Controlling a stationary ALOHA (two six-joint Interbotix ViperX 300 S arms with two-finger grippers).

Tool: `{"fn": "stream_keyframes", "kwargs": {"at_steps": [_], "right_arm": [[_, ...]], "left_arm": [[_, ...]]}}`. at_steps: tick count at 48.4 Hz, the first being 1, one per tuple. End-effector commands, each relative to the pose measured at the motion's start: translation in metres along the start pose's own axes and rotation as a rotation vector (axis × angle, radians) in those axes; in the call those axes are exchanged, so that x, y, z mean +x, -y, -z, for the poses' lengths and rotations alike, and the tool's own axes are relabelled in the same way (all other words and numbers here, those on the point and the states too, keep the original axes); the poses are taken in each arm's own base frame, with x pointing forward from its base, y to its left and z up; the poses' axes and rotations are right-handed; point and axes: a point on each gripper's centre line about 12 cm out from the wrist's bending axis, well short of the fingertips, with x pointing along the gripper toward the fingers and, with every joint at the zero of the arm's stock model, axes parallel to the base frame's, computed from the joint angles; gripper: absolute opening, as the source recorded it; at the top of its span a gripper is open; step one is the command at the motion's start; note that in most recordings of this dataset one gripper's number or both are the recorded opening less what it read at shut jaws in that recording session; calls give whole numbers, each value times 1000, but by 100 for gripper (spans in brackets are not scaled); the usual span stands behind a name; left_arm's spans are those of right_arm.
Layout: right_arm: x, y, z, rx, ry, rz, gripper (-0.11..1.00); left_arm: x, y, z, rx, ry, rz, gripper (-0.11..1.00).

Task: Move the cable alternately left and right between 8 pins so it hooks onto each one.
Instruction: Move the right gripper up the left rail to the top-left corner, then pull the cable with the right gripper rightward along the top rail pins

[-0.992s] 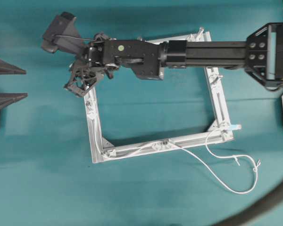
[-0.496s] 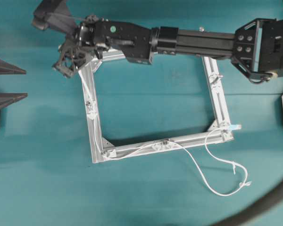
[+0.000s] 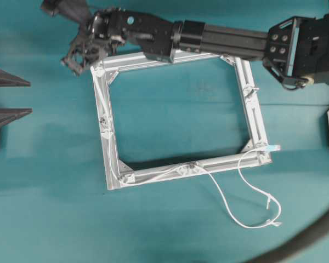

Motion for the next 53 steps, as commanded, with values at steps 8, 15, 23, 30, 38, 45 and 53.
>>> {"fn": "stream_keyframes", "kwargs": {"at_steps": [8,15,23,30,38,45,53], "right_arm": [[-23,2,-20,56,51,14,12],[-26,6,-19,91,41,52,12],[-31,2,-16,116,47,39,12],[-36,4,-7,111,23,48,12],[-45,7,2,150,43,25,12],[-53,7,17,225,68,-16,12],[-65,-8,40,206,59,-51,12]], "left_arm": [[0,0,-5,5,8,-1,71],[0,0,-5,5,9,-1,71],[0,0,-5,5,9,1,71],[0,0,-5,5,9,-1,71],[0,0,-5,5,9,-1,71],[0,0,-4,5,8,1,71],[0,0,-4,5,8,-1,71]]}}
